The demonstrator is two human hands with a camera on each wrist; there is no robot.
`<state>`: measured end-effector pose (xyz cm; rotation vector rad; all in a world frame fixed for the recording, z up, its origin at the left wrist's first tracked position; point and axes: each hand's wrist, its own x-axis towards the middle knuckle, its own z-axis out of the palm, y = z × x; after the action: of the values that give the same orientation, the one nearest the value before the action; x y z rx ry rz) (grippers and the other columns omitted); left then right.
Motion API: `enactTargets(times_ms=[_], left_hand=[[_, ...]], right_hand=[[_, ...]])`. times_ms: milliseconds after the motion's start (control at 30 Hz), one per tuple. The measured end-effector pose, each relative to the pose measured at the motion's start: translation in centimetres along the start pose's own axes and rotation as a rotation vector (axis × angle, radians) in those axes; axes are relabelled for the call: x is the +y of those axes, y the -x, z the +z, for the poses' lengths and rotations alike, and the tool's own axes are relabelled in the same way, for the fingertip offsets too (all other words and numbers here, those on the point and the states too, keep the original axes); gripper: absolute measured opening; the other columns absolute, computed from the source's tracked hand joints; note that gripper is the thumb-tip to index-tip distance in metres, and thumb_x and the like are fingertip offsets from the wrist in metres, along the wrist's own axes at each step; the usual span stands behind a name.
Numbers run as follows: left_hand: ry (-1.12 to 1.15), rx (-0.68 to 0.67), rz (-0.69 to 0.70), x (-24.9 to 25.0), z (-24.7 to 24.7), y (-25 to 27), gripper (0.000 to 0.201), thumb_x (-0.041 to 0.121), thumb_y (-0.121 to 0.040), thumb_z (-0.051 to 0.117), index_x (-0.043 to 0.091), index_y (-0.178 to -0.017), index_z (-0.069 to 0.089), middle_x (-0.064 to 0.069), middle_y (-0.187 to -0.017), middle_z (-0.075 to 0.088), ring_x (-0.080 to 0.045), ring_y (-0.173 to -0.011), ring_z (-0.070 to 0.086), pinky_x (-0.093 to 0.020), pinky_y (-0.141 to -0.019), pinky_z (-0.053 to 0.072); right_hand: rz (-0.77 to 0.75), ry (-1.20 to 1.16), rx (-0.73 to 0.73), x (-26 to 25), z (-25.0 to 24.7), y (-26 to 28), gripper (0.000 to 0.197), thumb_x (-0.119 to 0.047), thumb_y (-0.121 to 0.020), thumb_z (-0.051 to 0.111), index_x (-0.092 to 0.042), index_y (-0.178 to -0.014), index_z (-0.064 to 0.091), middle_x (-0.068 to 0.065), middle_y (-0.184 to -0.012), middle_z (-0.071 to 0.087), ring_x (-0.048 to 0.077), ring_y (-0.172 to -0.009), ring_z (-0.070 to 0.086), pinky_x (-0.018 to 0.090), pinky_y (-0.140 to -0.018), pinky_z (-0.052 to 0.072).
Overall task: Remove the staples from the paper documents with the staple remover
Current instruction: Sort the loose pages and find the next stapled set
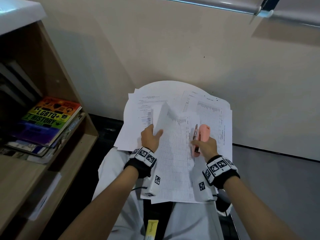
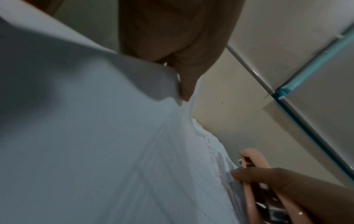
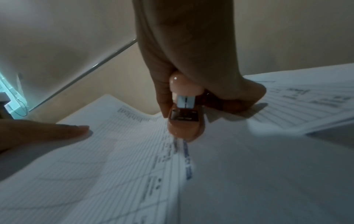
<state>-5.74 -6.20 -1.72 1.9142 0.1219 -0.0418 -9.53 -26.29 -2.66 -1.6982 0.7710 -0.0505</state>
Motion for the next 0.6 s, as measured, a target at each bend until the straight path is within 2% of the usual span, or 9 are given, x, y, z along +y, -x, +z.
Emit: enactTargets(times_ms=[100,167,200,267,367,400,467,533,600], left_hand=[[0.061,0.062,0.243,2.0,-2.0,0.0,0.021,0.019,-0.094,0.056,0.001,-0.106,0.057,-0.01,-0.108,0.064,-0.025,-0.102,0.061,-0.04,-0.09,0.053],[0.058,0.132,0.422,4.6,-3.6,-0.2,0.018,0.018,-0.095,0.055,0.002,-0.102,0.054,-0.005,-0.101,0.061,-0.019,-0.094,0.06,-0.026,-0.083,0.053],[0.066,0.161,0.5,6.2,-4.2,-0.2,0.017,0.016,-0.094,0.056,0.001,-0.103,0.053,-0.003,-0.099,0.059,-0.016,-0.091,0.058,-0.017,-0.079,0.051],[0.106,0.207,0.601,9.2,-5.0,-0.3,0.021,0.014,-0.094,0.057,0.001,-0.11,0.052,0.002,-0.099,0.057,-0.011,-0.087,0.057,-0.007,-0.074,0.046],[0.25,0.227,0.643,12.4,-5.6,-0.6,0.03,0.01,-0.092,0.059,0.008,-0.117,0.043,0.013,-0.103,0.054,0.003,-0.093,0.057,-0.011,-0.079,0.048],[0.301,0.214,0.659,13.0,-5.8,-0.6,0.036,0.006,-0.09,0.06,0.01,-0.119,0.038,0.016,-0.107,0.05,0.008,-0.097,0.055,-0.011,-0.082,0.048],[0.368,0.181,0.691,13.5,-6.1,-0.8,0.051,0.0,-0.086,0.063,0.012,-0.12,0.027,0.015,-0.115,0.042,0.012,-0.105,0.051,-0.009,-0.089,0.045],[0.419,0.12,0.689,13.6,-6.3,-1.0,0.056,-0.001,-0.087,0.061,0.016,-0.123,0.021,0.007,-0.116,0.044,0.002,-0.108,0.052,-0.016,-0.093,0.046],[0.446,0.052,0.652,13.3,-6.5,-1.1,0.052,0.003,-0.091,0.055,0.023,-0.126,0.021,-0.003,-0.116,0.048,-0.01,-0.105,0.055,-0.025,-0.091,0.05]], right_hand=[[-0.108,-0.136,-0.017,-2.4,-0.9,2.1,0.019,0.004,-0.079,0.072,-0.007,-0.084,0.056,0.005,-0.076,0.059,0.022,-0.073,0.06,0.023,-0.054,0.05],[-0.277,-0.216,-0.028,-4.8,-1.7,4.1,0.021,0.0,-0.08,0.072,-0.006,-0.092,0.056,0.005,-0.079,0.061,0.014,-0.067,0.063,0.02,-0.05,0.051],[-0.367,-0.227,-0.032,-6.2,-2.1,5.1,0.022,-0.003,-0.08,0.074,-0.006,-0.094,0.058,0.005,-0.082,0.063,0.011,-0.067,0.064,0.02,-0.052,0.052],[-0.532,-0.206,-0.031,-8.9,-2.6,6.7,0.037,-0.008,-0.078,0.077,-0.007,-0.11,0.059,0.007,-0.095,0.066,0.013,-0.08,0.067,0.025,-0.065,0.057],[-0.708,-0.224,-0.068,-11.9,-3.0,8.3,0.066,0.0,-0.075,0.078,-0.008,-0.131,0.045,0.009,-0.108,0.062,0.019,-0.095,0.064,0.031,-0.077,0.059],[-0.732,-0.224,-0.091,-12.5,-3.1,8.5,0.074,0.003,-0.074,0.078,-0.009,-0.136,0.038,0.004,-0.107,0.06,0.015,-0.095,0.064,0.031,-0.079,0.059],[-0.723,-0.229,-0.121,-12.9,-3.2,8.4,0.089,0.007,-0.075,0.075,-0.01,-0.146,0.024,-0.003,-0.107,0.056,-0.001,-0.091,0.063,0.018,-0.076,0.056],[-0.69,-0.271,-0.155,-13.0,-3.1,8.5,0.095,0.012,-0.075,0.071,-0.017,-0.148,0.017,0.0,-0.114,0.055,-0.008,-0.088,0.062,0.007,-0.069,0.05],[-0.679,-0.27,-0.161,-12.8,-3.1,8.4,0.093,0.014,-0.076,0.07,-0.025,-0.143,0.018,0.005,-0.115,0.055,-0.008,-0.086,0.062,0.006,-0.067,0.05]])
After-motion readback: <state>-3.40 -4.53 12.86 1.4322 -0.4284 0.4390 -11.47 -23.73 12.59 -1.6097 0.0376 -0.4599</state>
